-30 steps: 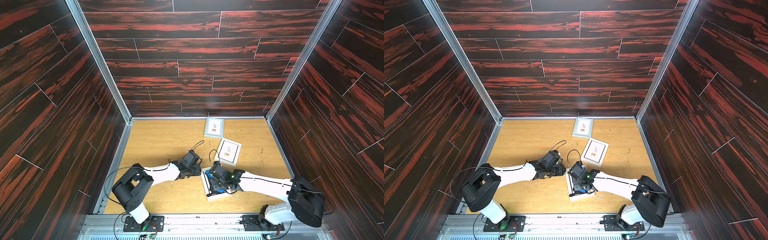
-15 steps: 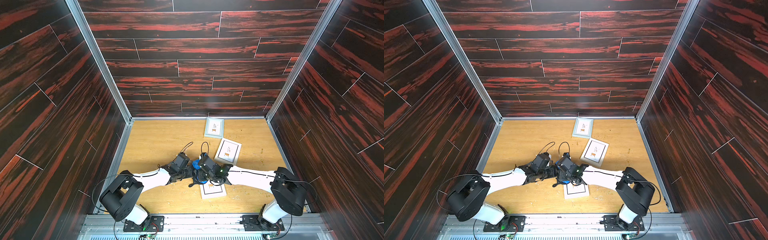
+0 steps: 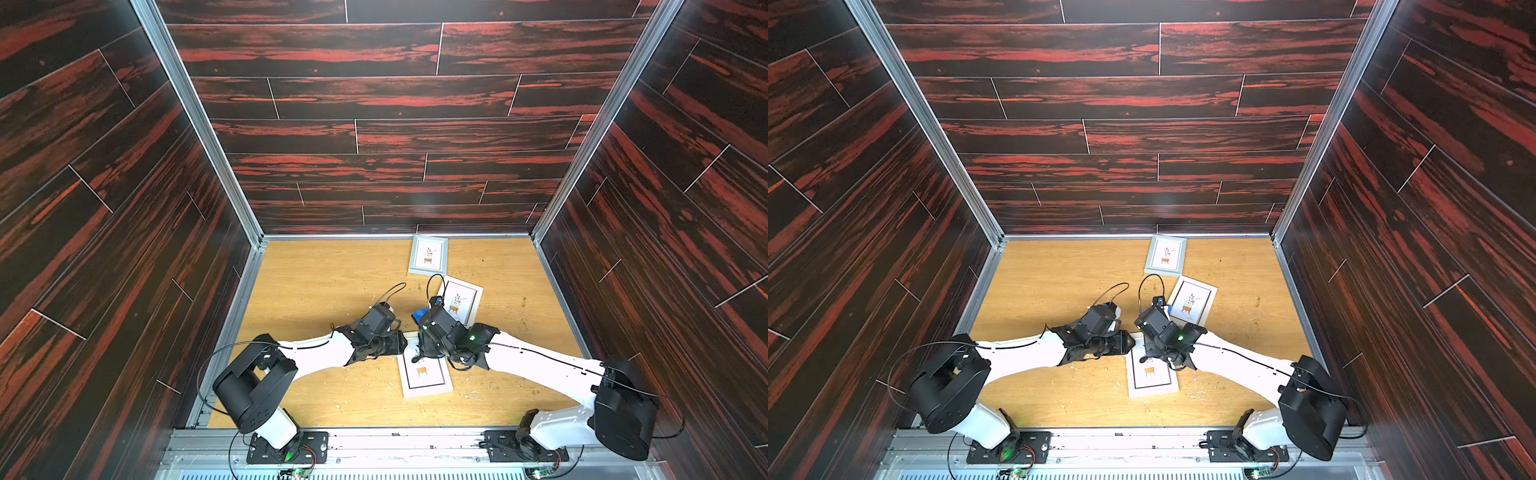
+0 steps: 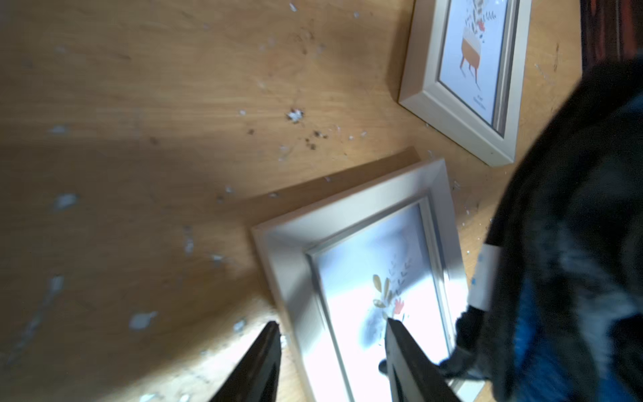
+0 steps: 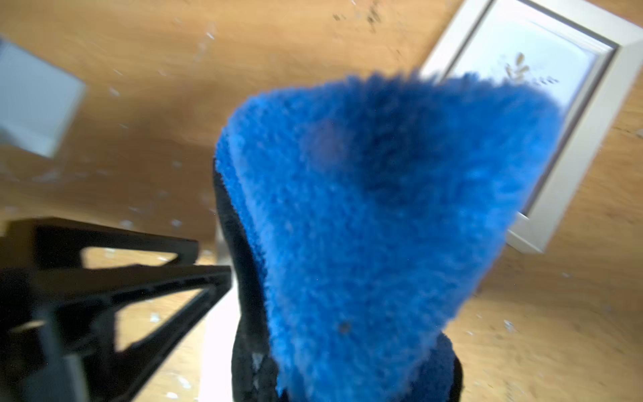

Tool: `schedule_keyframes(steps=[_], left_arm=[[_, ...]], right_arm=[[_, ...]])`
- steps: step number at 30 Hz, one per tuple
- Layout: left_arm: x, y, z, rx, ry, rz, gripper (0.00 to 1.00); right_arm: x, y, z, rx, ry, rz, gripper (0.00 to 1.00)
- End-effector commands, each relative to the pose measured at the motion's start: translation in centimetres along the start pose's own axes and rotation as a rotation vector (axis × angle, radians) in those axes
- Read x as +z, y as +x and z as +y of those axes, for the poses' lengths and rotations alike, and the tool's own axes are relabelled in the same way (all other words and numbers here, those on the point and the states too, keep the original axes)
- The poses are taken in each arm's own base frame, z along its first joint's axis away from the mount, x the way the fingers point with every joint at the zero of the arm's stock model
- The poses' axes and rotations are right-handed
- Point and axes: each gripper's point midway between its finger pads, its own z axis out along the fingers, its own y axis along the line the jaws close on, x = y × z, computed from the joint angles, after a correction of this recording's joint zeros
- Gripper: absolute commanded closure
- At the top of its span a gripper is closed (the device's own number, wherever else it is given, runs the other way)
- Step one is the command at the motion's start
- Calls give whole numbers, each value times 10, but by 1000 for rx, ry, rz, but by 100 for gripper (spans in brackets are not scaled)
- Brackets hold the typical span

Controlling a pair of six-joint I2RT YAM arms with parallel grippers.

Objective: Wipe the picture frame with a cloth
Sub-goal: Move the picture frame to the center of the board.

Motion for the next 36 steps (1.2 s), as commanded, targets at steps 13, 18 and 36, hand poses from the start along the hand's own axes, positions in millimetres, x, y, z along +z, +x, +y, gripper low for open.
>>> schedule_keyframes(steps=[13,18,36], left_arm=[[26,23,38,31,-214,177,60],[24,9,59,17,-283,135,73],[-2,-38,126,-78,-327,2,81]], right_arm=[[21,58,6,-75,-65,171,100],[34,60,25,-27,-130,192,100],[57,66,71,-70,-273,272,100]])
